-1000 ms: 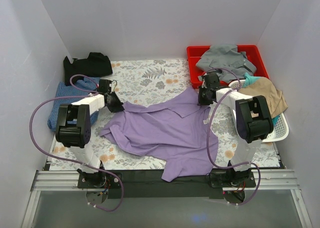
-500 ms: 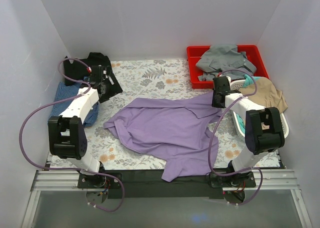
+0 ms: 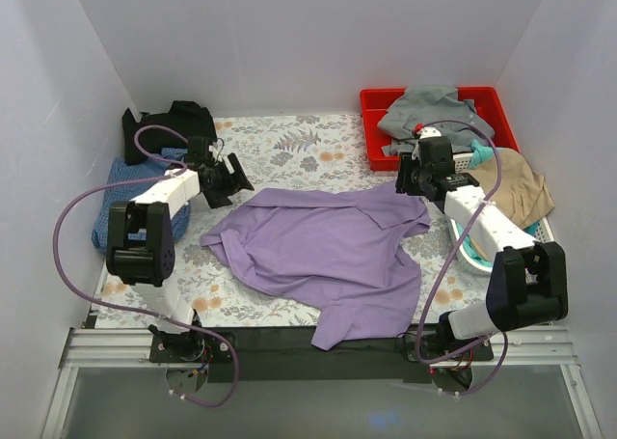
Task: Fold and stack the t-shirts
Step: Flatten the tshirt out
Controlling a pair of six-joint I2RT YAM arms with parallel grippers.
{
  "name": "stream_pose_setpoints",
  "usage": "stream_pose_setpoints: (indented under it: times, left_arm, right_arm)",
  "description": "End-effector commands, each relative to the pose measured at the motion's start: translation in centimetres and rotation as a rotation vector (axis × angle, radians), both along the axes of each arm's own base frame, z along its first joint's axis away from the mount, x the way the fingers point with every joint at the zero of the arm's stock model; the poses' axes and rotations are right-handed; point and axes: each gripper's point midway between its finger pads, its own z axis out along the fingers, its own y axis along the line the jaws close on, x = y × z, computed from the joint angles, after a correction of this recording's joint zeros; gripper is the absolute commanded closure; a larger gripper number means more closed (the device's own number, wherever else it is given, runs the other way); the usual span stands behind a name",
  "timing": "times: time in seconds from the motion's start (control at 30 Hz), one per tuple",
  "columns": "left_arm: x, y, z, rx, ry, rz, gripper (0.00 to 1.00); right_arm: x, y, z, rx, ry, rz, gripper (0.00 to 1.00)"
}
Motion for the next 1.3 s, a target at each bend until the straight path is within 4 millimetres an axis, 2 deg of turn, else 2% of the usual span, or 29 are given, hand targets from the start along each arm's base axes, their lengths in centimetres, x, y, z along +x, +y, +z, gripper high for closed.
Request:
stream_pose_setpoints:
  times: [0.0,0.1,0.13,0.17,0.2,0.27,0.33,0.47,0.57,0.63,0.73,1.03,1.1,1.13,1.17,1.23,1.27]
  left_arm:
    - [1.9,-0.9,0.4,-0.048,-0.034,-0.016,0.21]
    - [2.8,-0.7,-0.7,-0.024,-0.011,-0.018,0.2]
    - [2.9,-0.6,-1.7,-0.017,0.01,-0.018,0.2]
    - [3.1,-0.6,-1.8,-0.016,0.012,-0.019,0.2]
    - [3.3,-0.5,-2.1,-0.007,0.013,-0.016,0.2]
    - [3.7,-0.4,-2.6,0.003,0.016,-0.022,0.2]
    - [4.1,-0.2,-2.7,0.017,0.019,-0.023,0.2]
    - [3.7,-0.1,-3.6,0.029,0.046,-0.033,0.2]
    - [3.1,-0.6,-3.6,-0.001,0.054,-0.053,0.2]
    - [2.8,-1.2,-2.8,-0.034,0.033,-0.072,0.2]
    - [2.0,-1.3,-2.9,-0.04,0.038,-0.088,0.2]
    - [0.0,-1.6,-3.9,-0.058,0.084,-0.112,0.21]
    - [-0.1,-1.7,-4.1,-0.061,0.087,-0.115,0.23]
    - [-0.1,-1.7,-4.1,-0.059,0.086,-0.118,0.27]
    - [-0.1,-1.7,-4.1,-0.062,0.085,-0.122,0.32]
    - [0.0,-1.7,-4.0,-0.059,0.083,-0.124,0.46]
    - [0.1,-1.7,-3.9,-0.059,0.081,-0.121,0.69]
  right_arm:
    - [1.1,1.0,2.2,0.023,-0.073,0.053,0.47]
    - [2.0,1.0,1.0,-0.003,-0.042,0.059,0.45]
    - [2.2,1.1,0.7,-0.001,-0.034,0.067,0.44]
    - [2.7,1.3,0.9,-0.002,-0.037,0.07,0.44]
    - [3.0,1.2,0.0,-0.01,-0.016,0.062,0.44]
    - [3.7,1.0,-0.3,-0.021,-0.005,0.04,0.44]
    - [3.9,0.4,-1.8,-0.038,0.035,0.01,0.44]
    - [3.9,-1.8,-3.8,-0.103,0.088,-0.088,0.43]
    - [3.6,-3.7,-4.6,-0.147,0.104,-0.147,0.41]
    - [3.4,-4.7,-5.1,-0.172,0.118,-0.169,0.39]
    - [3.1,-5.7,-6.2,-0.186,0.147,-0.184,0.39]
    - [3.1,-5.0,-8.2,-0.146,0.201,-0.139,0.41]
    - [3.3,-4.6,-8.3,-0.125,0.205,-0.123,0.49]
    - [3.3,-4.5,-8.2,-0.117,0.204,-0.119,0.53]
    - [3.3,-4.4,-8.2,-0.114,0.204,-0.116,0.65]
    - [3.5,-4.3,-7.8,-0.109,0.188,-0.111,0.72]
    - [3.4,-4.2,-7.4,-0.101,0.178,-0.106,0.8]
